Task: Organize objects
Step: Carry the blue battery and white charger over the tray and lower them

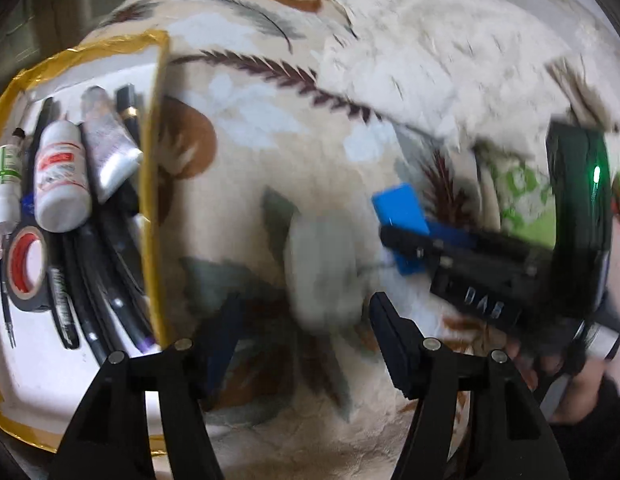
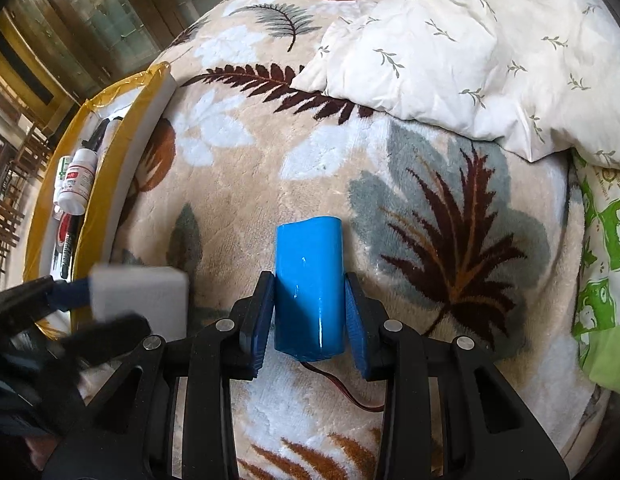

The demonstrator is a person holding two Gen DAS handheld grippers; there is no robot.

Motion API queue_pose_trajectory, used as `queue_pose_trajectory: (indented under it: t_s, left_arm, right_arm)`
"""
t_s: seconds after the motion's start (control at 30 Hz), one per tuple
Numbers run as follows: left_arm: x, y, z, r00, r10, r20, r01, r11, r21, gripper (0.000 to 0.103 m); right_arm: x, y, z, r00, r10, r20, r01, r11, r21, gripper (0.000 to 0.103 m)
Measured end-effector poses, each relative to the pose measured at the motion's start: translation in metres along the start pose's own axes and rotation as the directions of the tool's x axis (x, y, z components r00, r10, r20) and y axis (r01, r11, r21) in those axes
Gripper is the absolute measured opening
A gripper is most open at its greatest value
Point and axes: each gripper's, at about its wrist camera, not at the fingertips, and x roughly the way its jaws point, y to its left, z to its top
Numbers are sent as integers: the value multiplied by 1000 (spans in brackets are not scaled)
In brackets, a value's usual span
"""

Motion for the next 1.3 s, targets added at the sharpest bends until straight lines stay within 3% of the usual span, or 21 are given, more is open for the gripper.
queue_pose_trajectory:
  t_s: [0.13, 0.27, 0.3, 0.33, 0.4, 0.6, 0.67, 0.83, 0.97, 1.17, 1.3]
  left_arm:
    - [2, 6, 7, 999, -27, 34, 28, 999, -44, 60]
    - [2, 2, 19, 998, 11, 60, -10, 1000, -22, 60]
    - [3, 2, 20, 998, 8, 62, -6, 1000, -28, 57]
    - [3, 1, 20, 998, 1, 67, 1, 1000, -26, 42]
    - [7, 1, 20, 997, 26, 68, -23, 999, -38, 27]
    - [-2, 11, 14, 998, -21, 57, 25, 996, -82, 26]
    - [-11, 18, 11, 997, -65, 39, 69, 990, -122, 26]
    - [-57, 24, 5, 991, -98, 94, 111, 983, -143, 26]
    - [-100, 48, -7, 988, -46, 148, 70, 984, -166, 26]
    - [-117, 100, -21, 986, 70, 151, -30, 967, -251, 26]
    - [-115, 124, -25, 990, 72, 124, -33, 956, -290, 26]
  right_arm:
    - [1, -4, 0, 1000, 23, -5, -22, 1000, 15, 34]
    - [1, -5, 0, 1000, 29, 1, -29, 1000, 10, 34]
    - [0, -7, -1, 999, 37, 2, -37, 999, 16, 34]
    - [1, -8, -1, 999, 45, 3, -45, 999, 22, 34]
    - [0, -9, -1, 999, 52, 3, -52, 998, 23, 34]
    - [-1, -5, -4, 999, 43, 20, -44, 999, 8, 34]
    - [-3, -5, -4, 999, 50, 18, -50, 999, 9, 33]
    - [-13, 5, -7, 986, 164, 12, -165, 985, 50, 33]
    - [-33, 41, -3, 967, 252, 37, -252, 968, -8, 33]
    - [-34, 111, 5, 931, 364, 2, -362, 926, -103, 33]
    - [-23, 149, 5, 923, 384, -34, -384, 912, -144, 33]
